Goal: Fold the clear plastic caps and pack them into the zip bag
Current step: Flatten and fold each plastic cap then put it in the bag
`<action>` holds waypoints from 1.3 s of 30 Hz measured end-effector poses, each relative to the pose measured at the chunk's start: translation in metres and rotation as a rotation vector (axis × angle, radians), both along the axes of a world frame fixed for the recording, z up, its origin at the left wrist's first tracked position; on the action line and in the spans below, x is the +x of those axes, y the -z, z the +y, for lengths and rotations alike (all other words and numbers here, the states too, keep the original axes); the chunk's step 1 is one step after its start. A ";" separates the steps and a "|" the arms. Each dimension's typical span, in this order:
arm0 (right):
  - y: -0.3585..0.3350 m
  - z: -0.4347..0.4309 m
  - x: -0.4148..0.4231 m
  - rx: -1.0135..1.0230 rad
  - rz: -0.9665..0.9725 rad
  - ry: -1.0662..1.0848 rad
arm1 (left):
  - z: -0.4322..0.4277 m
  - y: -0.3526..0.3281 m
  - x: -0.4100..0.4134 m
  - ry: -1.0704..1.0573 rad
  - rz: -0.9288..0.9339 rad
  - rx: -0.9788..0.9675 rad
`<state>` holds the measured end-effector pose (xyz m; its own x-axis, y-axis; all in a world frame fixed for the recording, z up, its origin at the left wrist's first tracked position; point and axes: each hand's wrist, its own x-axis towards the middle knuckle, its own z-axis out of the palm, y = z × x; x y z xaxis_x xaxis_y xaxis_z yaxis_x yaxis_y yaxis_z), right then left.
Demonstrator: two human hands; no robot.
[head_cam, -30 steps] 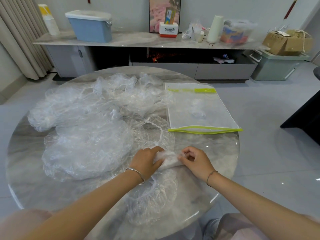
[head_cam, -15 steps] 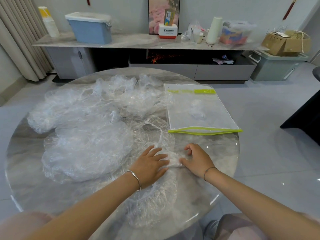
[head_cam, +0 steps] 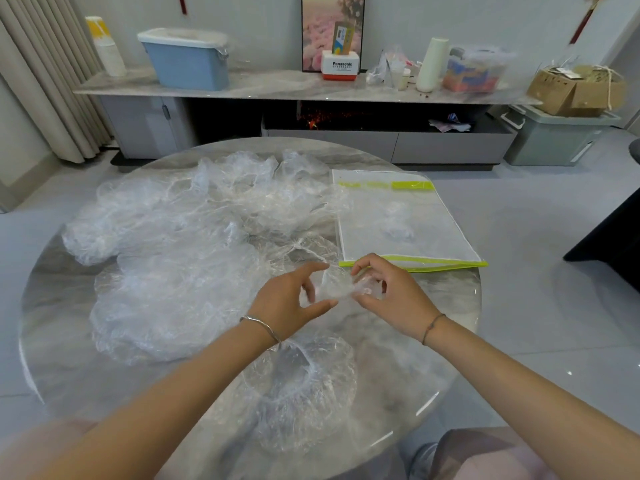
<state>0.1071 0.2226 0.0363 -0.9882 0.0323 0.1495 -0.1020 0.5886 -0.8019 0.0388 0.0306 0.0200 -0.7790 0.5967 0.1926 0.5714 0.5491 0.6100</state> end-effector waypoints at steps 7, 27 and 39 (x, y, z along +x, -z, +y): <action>-0.014 -0.010 0.005 0.031 0.107 -0.019 | -0.003 -0.012 0.009 0.100 -0.380 0.252; -0.015 -0.017 0.004 -0.728 -0.396 0.145 | 0.007 -0.013 0.013 -0.172 -0.666 0.653; -0.015 0.029 0.001 -0.617 -0.480 0.196 | 0.050 -0.014 -0.009 -0.057 -0.648 0.513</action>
<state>0.1084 0.2516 0.0514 -0.9079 0.1494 -0.3917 0.3957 -0.0034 -0.9184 0.0299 0.0807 0.0342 -0.8554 0.5135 -0.0676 -0.0002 0.1303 0.9915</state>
